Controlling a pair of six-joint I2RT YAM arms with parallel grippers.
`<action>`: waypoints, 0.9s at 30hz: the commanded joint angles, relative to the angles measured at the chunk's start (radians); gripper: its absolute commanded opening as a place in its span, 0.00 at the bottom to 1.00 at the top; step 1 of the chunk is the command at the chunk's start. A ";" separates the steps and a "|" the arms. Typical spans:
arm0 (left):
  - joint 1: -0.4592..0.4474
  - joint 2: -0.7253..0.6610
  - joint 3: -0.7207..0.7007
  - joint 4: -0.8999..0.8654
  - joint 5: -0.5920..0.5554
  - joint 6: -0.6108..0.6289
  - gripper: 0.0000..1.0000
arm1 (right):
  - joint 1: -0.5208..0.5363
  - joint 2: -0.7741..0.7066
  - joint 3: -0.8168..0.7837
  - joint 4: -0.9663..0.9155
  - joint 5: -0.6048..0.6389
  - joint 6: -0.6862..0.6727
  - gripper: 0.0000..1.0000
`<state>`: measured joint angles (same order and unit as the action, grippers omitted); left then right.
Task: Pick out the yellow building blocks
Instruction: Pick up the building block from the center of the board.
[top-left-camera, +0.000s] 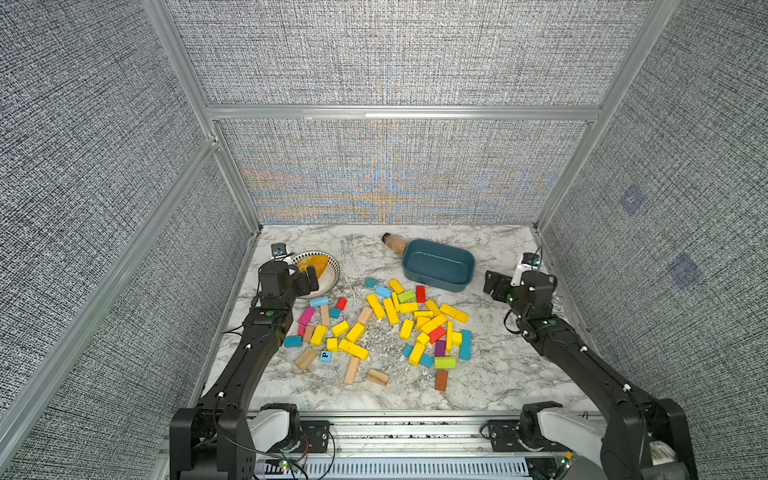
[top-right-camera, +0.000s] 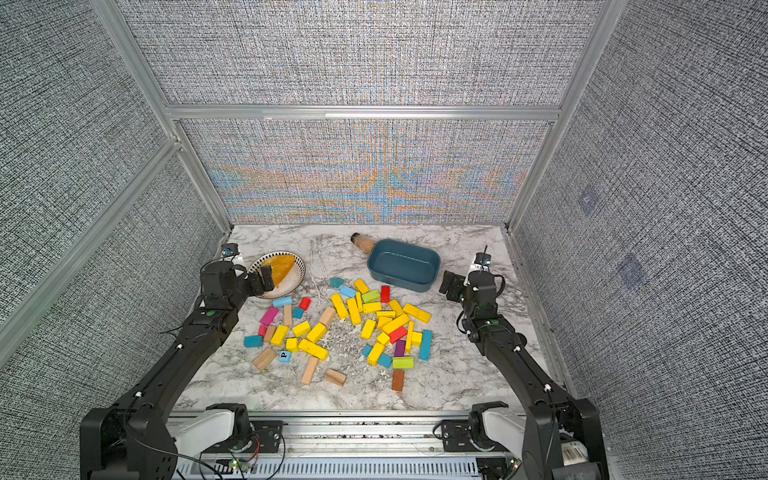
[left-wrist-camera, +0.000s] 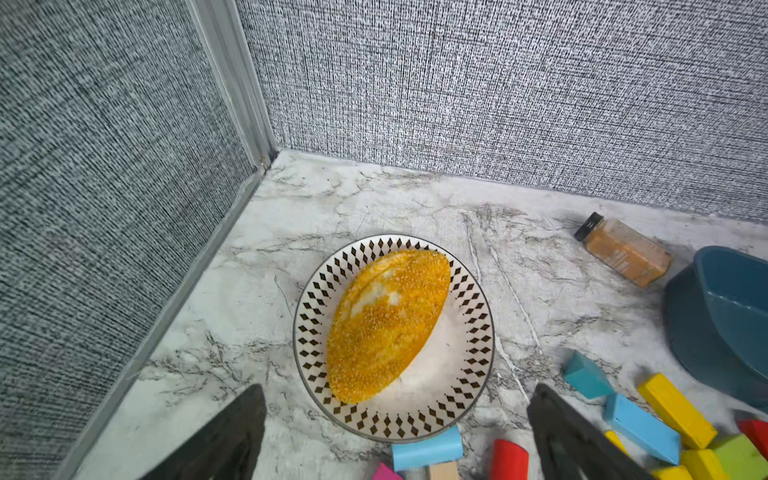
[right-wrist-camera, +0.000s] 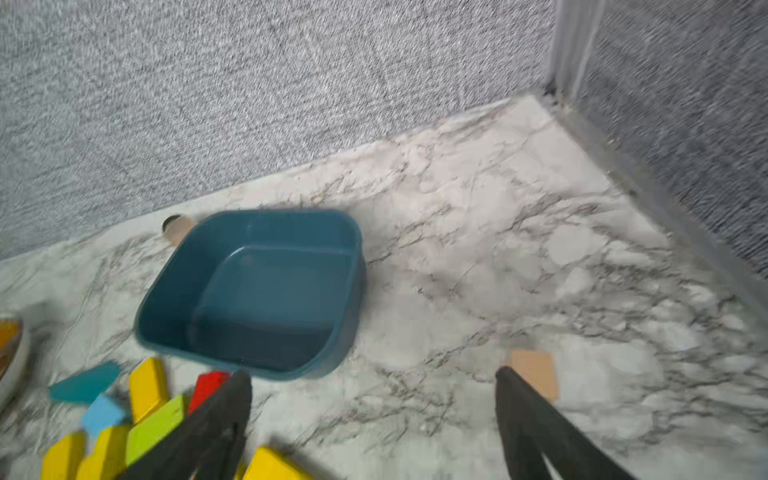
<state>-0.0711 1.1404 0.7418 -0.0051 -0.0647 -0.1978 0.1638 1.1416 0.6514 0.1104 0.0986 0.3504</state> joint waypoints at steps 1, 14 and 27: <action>0.000 -0.006 0.002 -0.083 0.093 -0.080 0.99 | 0.073 0.030 0.055 -0.208 -0.037 0.027 0.91; -0.002 -0.106 -0.101 -0.126 0.161 -0.133 0.99 | 0.361 0.175 0.201 -0.558 0.045 0.185 0.75; -0.001 -0.169 -0.123 -0.122 0.091 -0.150 1.00 | 0.410 0.422 0.301 -0.592 0.018 0.246 0.38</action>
<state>-0.0723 0.9913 0.6205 -0.1299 0.0521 -0.3447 0.5663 1.5414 0.9443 -0.4370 0.0975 0.5621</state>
